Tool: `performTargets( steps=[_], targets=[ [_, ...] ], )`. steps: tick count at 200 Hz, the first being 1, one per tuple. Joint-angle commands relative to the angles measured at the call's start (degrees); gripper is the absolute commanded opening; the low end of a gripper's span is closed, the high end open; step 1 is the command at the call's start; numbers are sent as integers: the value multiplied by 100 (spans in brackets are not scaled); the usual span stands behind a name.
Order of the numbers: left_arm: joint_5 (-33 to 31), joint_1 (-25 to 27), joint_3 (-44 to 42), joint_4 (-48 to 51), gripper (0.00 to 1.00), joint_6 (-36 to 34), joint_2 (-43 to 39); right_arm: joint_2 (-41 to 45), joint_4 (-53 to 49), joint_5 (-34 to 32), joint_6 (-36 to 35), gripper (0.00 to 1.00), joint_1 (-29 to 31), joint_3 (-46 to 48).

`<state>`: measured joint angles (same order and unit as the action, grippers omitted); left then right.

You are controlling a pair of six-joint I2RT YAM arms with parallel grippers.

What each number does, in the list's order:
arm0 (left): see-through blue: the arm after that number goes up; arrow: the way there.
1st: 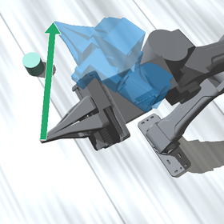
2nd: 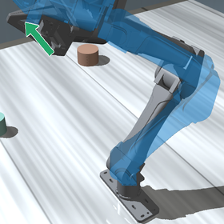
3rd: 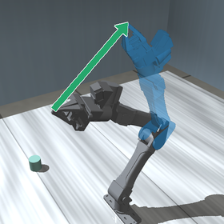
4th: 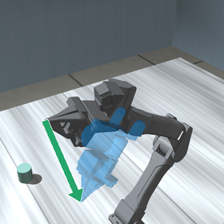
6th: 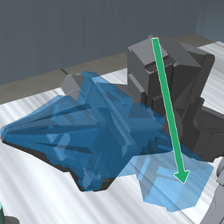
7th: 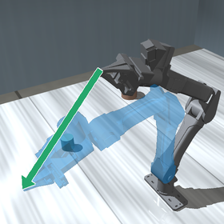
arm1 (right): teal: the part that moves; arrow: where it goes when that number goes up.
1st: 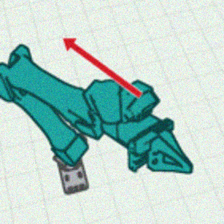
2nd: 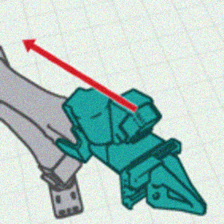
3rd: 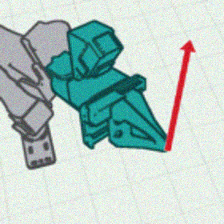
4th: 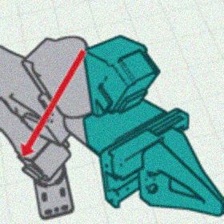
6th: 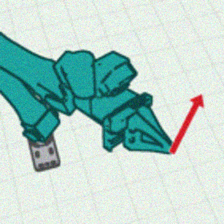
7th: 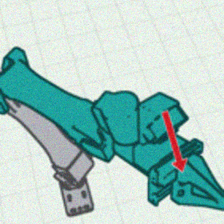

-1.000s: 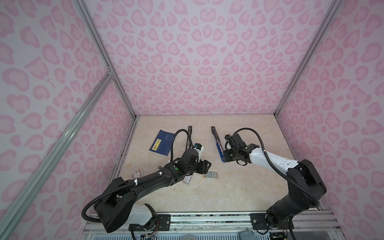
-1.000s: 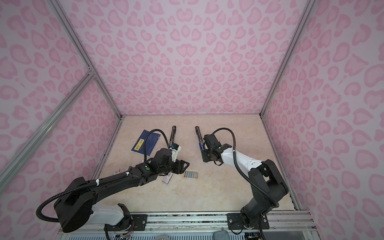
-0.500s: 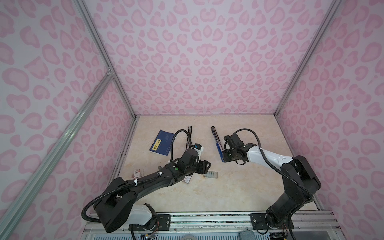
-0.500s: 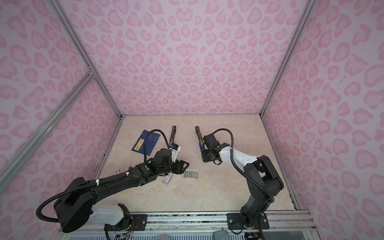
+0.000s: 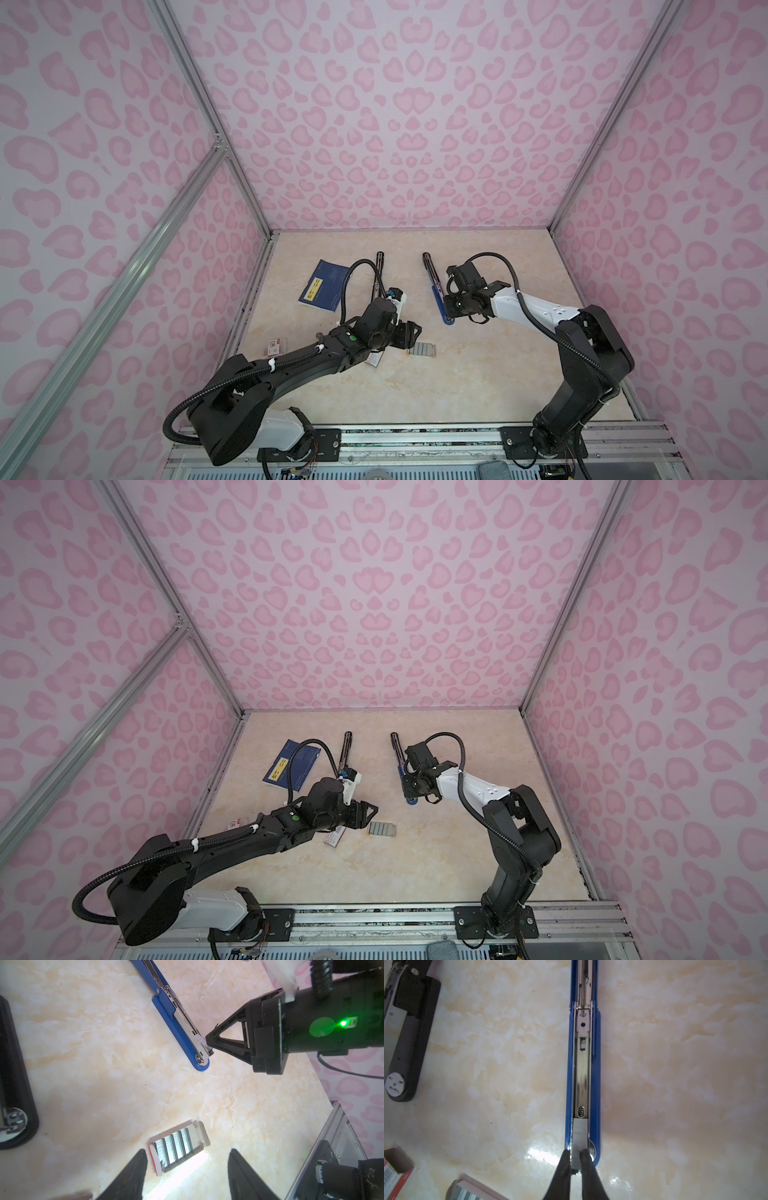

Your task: Load the staples into the stapler

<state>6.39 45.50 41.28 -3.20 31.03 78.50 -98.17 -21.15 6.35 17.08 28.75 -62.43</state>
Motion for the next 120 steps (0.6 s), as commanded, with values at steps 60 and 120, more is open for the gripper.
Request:
performTargets(
  steps=[60,120],
  targets=[
    [48,3,73,-137,65,9,94,332,-233,194,34,14,30,356],
    [61,4,67,-137,64,27,117,161,-44,132,64,15,35,368]
  ],
)
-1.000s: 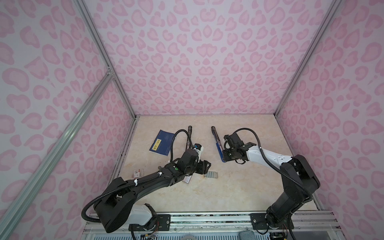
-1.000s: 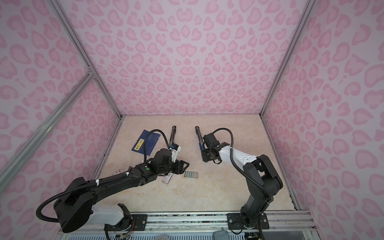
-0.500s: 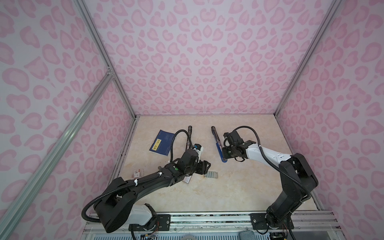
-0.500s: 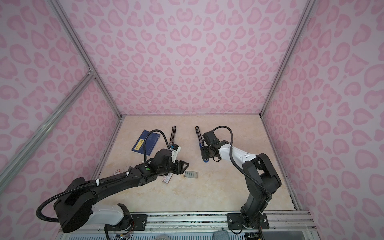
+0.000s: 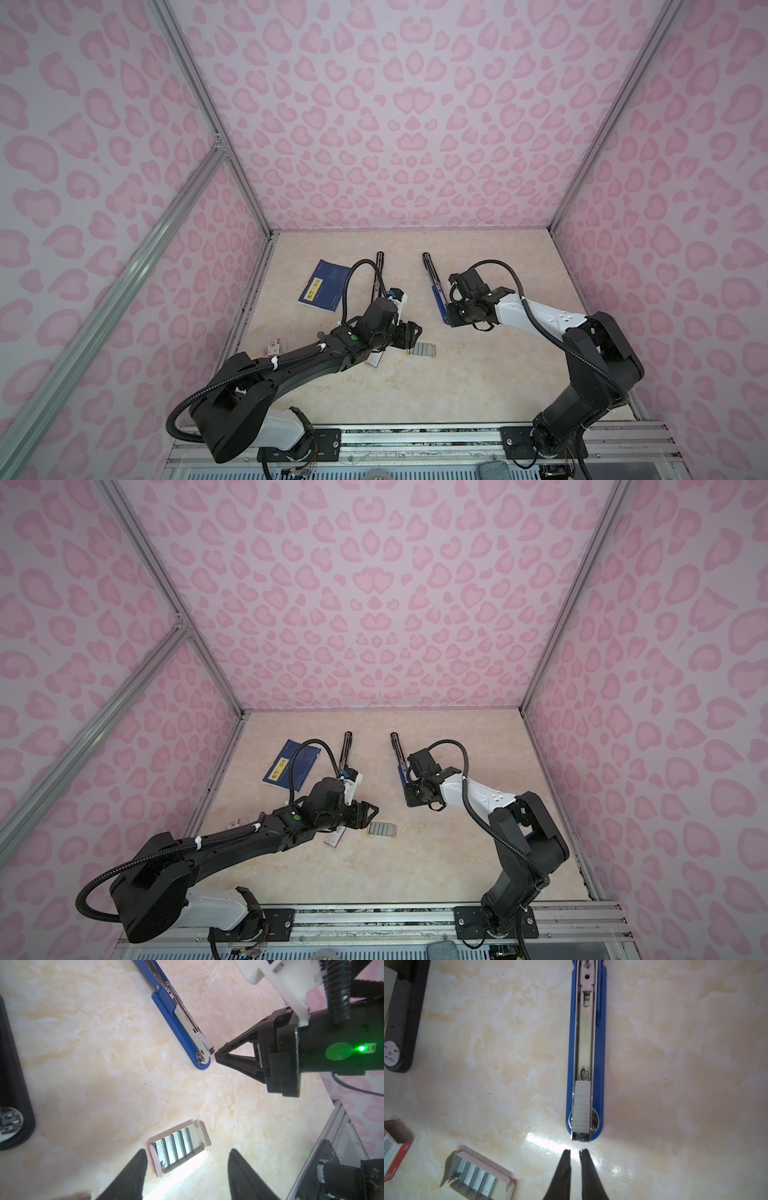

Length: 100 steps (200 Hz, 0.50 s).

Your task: Load the staples into the stapler

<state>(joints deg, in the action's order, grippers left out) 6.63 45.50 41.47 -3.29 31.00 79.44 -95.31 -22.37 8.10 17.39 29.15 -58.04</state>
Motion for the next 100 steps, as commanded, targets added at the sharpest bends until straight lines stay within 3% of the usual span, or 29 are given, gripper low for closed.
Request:
performTargets(
  steps=[1,100],
  targets=[
    [34,3,46,-128,64,29,21,-131,81,-44,35,15,-1,-78],
    [-14,-1,-60,-115,64,55,-14,-750,161,-63,-4,14,-113,-607]
  ],
)
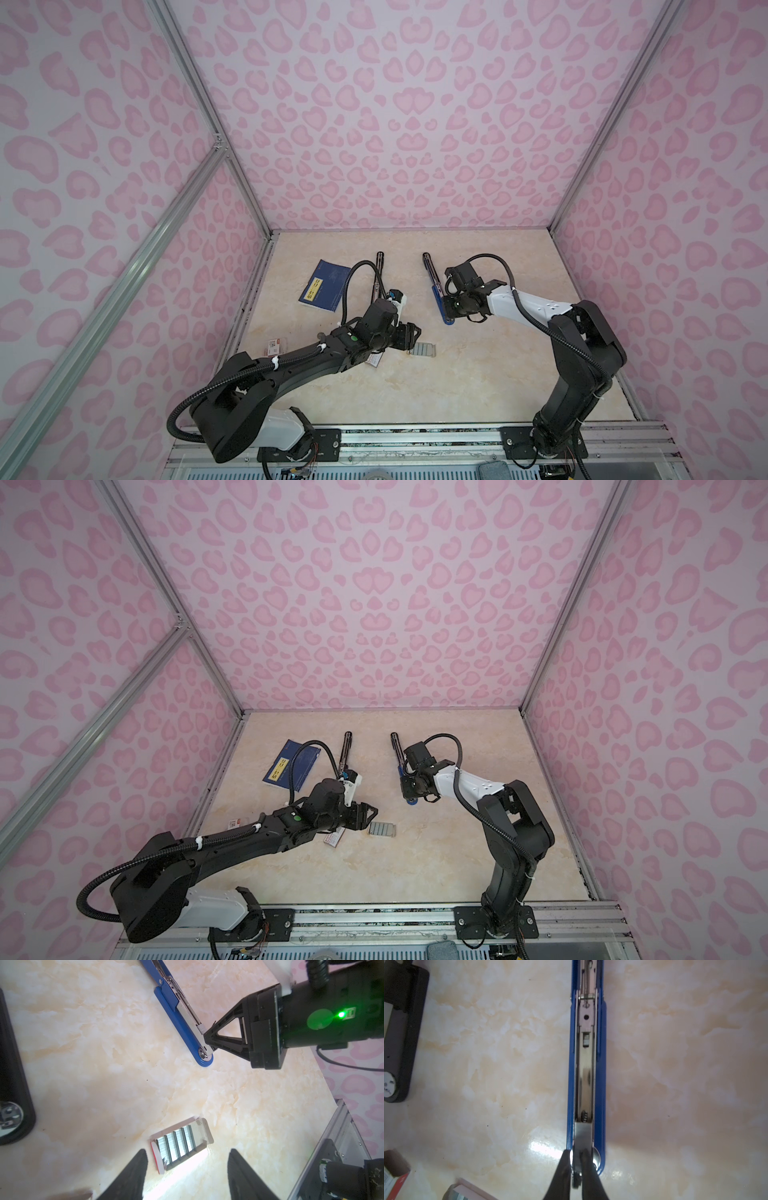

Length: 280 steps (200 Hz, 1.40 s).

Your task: Load the staples into the stapler

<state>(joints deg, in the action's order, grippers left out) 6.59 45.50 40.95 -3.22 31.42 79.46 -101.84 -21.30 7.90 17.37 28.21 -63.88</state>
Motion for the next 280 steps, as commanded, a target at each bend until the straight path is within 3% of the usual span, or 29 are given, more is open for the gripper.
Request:
performTargets(
  steps=[1,48,91,148,280],
  targets=[
    [-9,1,-8,-124,64,13,-13,-98,64,-43,1,14,-18,-26],
    [1,3,36,-113,64,-4,34,-309,89,1,4,16,-80,-303],
    [8,3,10,-125,64,13,17,-420,3,-69,-58,25,-104,-633],
    [-28,4,-24,-110,64,13,-36,-770,-67,4,-102,26,-106,-985],
    [-8,3,-43,-165,64,17,-14,-262,-117,115,65,22,55,-287]
  ],
)
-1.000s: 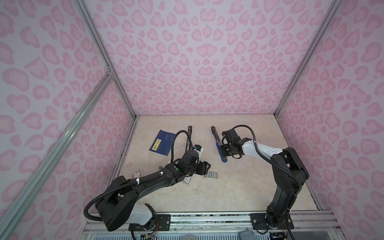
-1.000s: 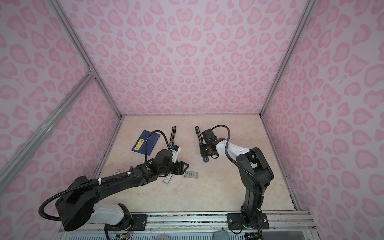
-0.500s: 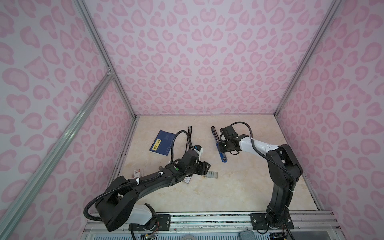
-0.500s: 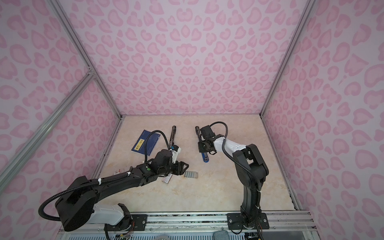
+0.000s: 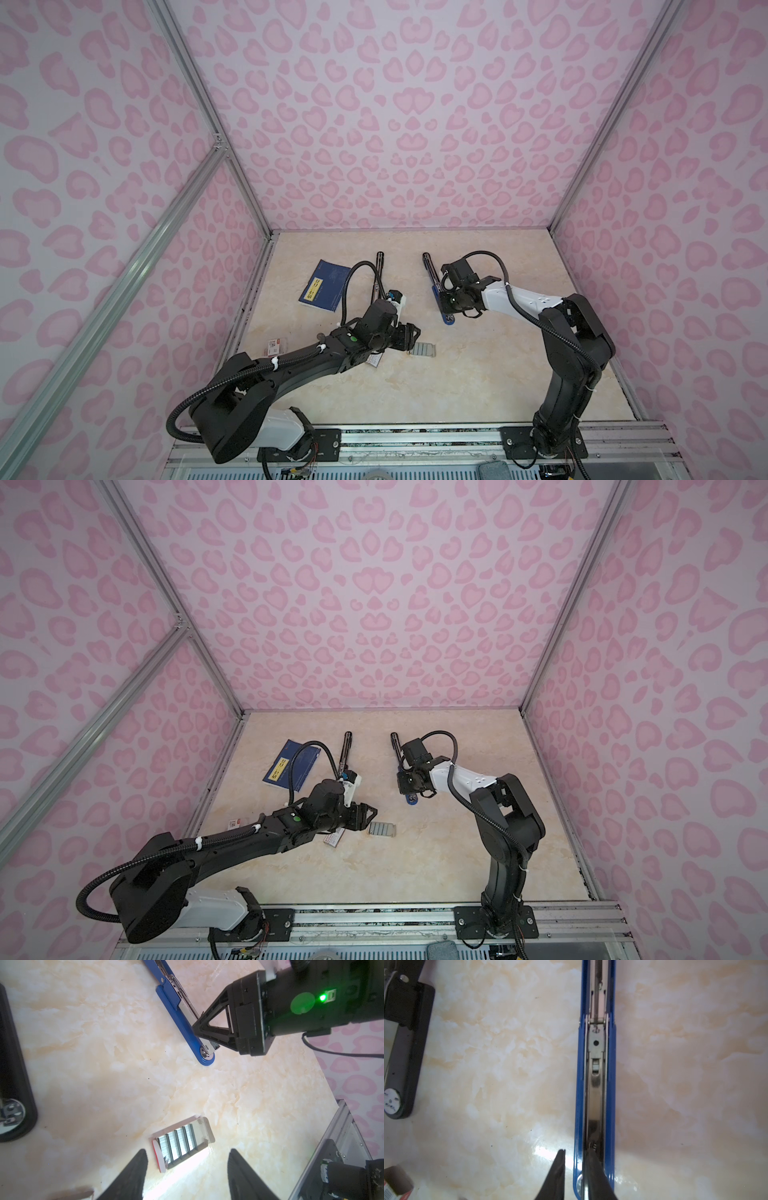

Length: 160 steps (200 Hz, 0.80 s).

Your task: Load the staples into the stapler

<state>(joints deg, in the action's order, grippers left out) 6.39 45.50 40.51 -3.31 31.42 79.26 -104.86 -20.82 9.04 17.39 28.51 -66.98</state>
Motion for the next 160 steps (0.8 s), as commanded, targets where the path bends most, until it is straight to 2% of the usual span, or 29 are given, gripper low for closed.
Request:
performTargets(
  steps=[1,55,95,126,160],
  targets=[
    [16,3,1,-154,64,20,8,42,-167,1,63,22,28,21],
    [-99,3,-26,-104,65,23,-116,543,-387,-355,-31,29,-108,-39],
    [-67,3,70,-108,64,22,-35,292,-178,-573,-84,22,-442,113],
    [-154,3,115,-17,65,4,-76,-35,-16,-535,-97,21,-406,128],
    [-545,-5,114,121,68,113,-138,-162,106,-390,-38,20,-202,318]
  ],
)
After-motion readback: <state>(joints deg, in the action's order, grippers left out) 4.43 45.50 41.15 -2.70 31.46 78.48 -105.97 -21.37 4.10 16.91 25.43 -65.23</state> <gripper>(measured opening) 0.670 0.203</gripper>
